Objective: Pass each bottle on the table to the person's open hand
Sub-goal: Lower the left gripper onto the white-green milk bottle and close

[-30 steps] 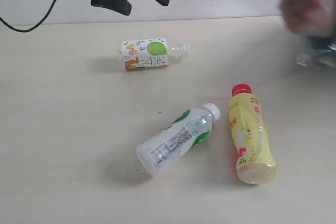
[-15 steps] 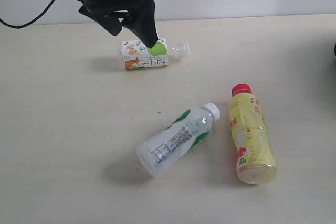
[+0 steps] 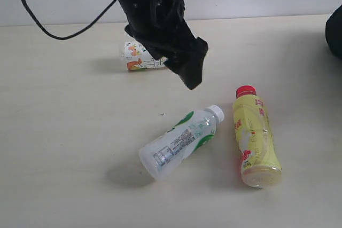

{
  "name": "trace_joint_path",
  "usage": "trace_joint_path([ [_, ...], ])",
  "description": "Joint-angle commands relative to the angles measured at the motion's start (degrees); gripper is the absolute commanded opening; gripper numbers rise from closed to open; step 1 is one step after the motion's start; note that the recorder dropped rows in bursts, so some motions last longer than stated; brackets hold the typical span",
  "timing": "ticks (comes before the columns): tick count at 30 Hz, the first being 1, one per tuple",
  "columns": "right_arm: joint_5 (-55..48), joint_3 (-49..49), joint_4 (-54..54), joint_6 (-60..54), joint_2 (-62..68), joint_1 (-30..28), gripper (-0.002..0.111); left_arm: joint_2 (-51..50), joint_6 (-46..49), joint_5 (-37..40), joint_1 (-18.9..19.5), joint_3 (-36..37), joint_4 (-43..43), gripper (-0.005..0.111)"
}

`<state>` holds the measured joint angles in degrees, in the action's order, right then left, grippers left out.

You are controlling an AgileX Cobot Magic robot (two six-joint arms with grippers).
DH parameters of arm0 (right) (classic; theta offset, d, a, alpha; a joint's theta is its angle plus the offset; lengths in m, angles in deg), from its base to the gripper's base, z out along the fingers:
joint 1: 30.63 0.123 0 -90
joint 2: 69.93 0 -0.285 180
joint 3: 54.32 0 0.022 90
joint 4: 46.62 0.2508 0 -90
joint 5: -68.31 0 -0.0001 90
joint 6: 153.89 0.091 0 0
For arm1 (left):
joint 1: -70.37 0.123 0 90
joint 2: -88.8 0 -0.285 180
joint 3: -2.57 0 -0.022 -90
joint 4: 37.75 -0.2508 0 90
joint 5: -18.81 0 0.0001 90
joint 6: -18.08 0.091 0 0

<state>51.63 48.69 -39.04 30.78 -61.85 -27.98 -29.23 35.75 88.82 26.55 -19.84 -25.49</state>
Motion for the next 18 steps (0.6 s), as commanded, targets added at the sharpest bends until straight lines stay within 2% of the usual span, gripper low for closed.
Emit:
trace_joint_path([
  [1,0.4,-0.2,0.0,-0.1,-0.3,0.0,0.000,0.5,-2.2,-0.1,-3.7,3.9,-3.9,0.086],
  [5,0.4,-0.2,0.0,-0.1,-0.3,0.0,0.000,0.5,-8.0,-4.6,-5.6,8.1,-9.5,0.086],
  [18,0.4,-0.2,0.0,-0.1,-0.3,0.0,0.000,-0.2,-9.1,-17.9,-5.6,19.3,-6.9,0.086],
])
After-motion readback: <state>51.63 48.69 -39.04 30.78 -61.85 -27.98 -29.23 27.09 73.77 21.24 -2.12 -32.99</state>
